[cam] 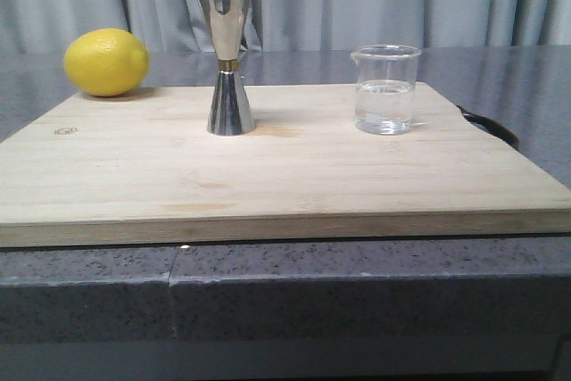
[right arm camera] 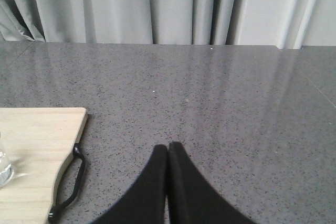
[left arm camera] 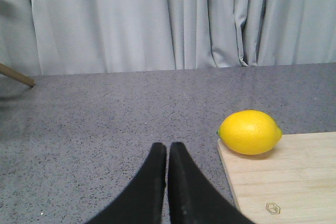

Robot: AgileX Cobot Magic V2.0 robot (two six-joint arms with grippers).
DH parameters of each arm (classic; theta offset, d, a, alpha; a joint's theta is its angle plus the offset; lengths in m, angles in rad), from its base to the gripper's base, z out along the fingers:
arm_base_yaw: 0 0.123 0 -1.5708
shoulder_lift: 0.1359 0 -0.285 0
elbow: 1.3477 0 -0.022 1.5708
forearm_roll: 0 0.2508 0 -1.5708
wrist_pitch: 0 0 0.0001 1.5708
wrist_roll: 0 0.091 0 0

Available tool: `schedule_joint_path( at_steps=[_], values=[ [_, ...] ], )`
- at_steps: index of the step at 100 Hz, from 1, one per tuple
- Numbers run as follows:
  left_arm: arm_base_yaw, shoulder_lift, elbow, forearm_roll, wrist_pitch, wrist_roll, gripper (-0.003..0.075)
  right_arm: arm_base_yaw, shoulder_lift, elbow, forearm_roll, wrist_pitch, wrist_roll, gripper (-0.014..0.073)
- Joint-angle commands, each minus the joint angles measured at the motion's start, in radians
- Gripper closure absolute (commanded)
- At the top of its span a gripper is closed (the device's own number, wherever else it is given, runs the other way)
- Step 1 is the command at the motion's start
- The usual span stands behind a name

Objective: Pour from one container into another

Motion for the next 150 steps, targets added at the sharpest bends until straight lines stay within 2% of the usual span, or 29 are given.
schedule_joint_path(
  at_steps=[1,11,16,20,27,35,39,46,111,125,137,150],
  values=[
    [0.004,0.013,-0.030,0.000,-0.071,0.000,0.0739,-0.007,0.015,-0.035,-0.016,-0.073,-0.013,0.0656],
    [0.004,0.013,-0.030,0.000,-0.074,0.000,0.0737,-0.007,0.015,-0.035,-0.016,-0.073,-0.011,0.0647],
    [0.004,0.013,-0.030,0.008,-0.081,0.000,0.0714,-0.007,0.015,-0.035,-0.020,-0.080,-0.011,0.0603],
    [0.004,0.013,-0.030,0.011,-0.081,0.000,0.0673,-0.007,0.015,-0.035,-0.025,-0.090,-0.011,0.0537],
    [0.004,0.013,-0.030,0.019,-0.081,0.000,0.0534,-0.007,0.015,-0.035,-0.038,-0.097,-0.011,0.0386],
    [0.004,0.013,-0.030,0.019,-0.081,0.000,0.0332,-0.007,0.015,-0.035,-0.047,-0.097,-0.011,0.0203],
    [0.004,0.013,-0.030,0.019,-0.081,0.000,0.0253,-0.007,0.015,-0.035,-0.047,-0.097,-0.011,0.0146],
    [0.004,0.013,-0.030,0.019,-0.081,0.000,0.0182,-0.007,0.015,-0.035,-0.047,-0.097,-0.011,0.0079],
    [0.004,0.018,-0.033,0.019,-0.082,0.000,0.0277,-0.007,0.015,-0.047,-0.035,-0.098,-0.011,0.0069],
    [0.004,0.066,-0.100,0.031,0.006,0.005,0.0279,-0.007,0.040,-0.133,-0.029,0.000,-0.011,0.0069],
    [0.004,0.153,-0.199,0.032,0.156,0.005,0.0279,-0.007,0.101,-0.230,-0.029,0.118,-0.011,0.0064],
    [0.004,0.267,-0.287,0.027,0.271,0.005,0.0279,-0.007,0.172,-0.300,-0.020,0.202,-0.011,0.0004]
  ],
)
